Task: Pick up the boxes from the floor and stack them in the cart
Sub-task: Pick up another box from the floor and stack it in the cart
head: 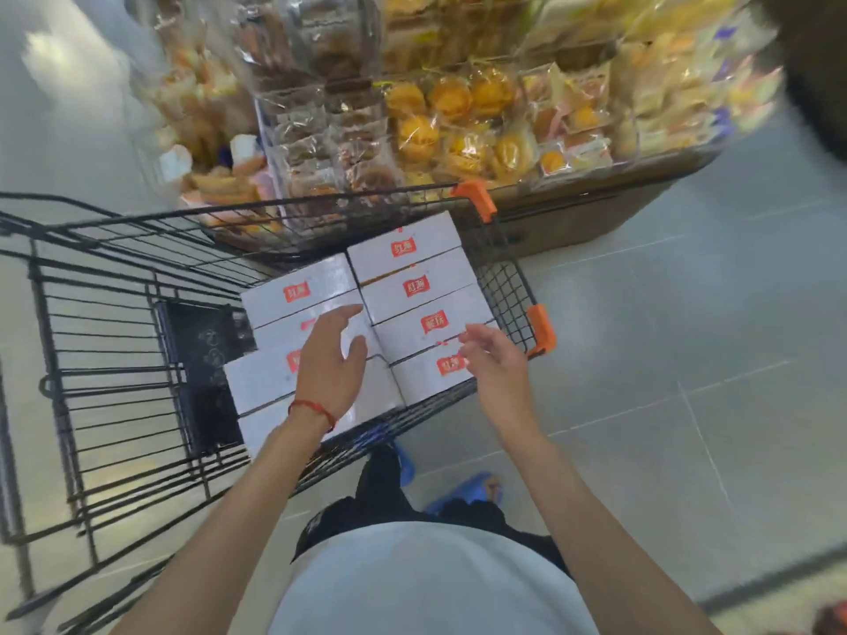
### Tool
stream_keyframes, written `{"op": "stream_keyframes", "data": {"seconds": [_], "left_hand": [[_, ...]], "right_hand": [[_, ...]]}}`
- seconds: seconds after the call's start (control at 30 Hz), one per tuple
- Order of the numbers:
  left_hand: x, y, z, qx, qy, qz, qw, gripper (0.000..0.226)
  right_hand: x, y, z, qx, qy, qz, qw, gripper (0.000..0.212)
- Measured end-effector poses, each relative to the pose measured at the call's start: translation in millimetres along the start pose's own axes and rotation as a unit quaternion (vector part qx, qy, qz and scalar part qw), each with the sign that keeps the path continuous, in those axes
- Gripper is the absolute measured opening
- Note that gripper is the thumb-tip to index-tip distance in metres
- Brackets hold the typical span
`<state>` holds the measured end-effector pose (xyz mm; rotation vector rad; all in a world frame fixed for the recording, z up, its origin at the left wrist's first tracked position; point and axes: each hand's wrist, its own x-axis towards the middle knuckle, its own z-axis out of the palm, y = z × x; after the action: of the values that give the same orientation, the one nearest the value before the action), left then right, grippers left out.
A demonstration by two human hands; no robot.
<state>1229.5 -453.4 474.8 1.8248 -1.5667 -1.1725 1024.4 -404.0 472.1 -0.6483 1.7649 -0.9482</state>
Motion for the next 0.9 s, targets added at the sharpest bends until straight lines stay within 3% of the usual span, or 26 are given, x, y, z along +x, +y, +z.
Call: {"op": "stream_keyframes", "data": {"seconds": [0.4, 0.57, 0.9], "left_hand": [[-74.9, 154.3, 192.1, -0.031, -0.168, 0.125, 0.977, 0.029], [-99.5, 211.2, 282.9, -0.016, -0.263, 0.207, 0.942, 0.030], [-102.3, 332.6, 449.7, -0.014, -0.407, 0.237, 0.882, 0.032]], "right_hand": [[-48.8, 41.4, -224.2, 0.177, 0.159, -0.018, 0.971, 0.022], [-64.6, 68.4, -324.7, 0.211, 0.255, -0.006, 0.944, 0.019], [-52.9, 75.2, -488.3, 0.300, 0.374, 0.028, 0.877, 0.017]]}}
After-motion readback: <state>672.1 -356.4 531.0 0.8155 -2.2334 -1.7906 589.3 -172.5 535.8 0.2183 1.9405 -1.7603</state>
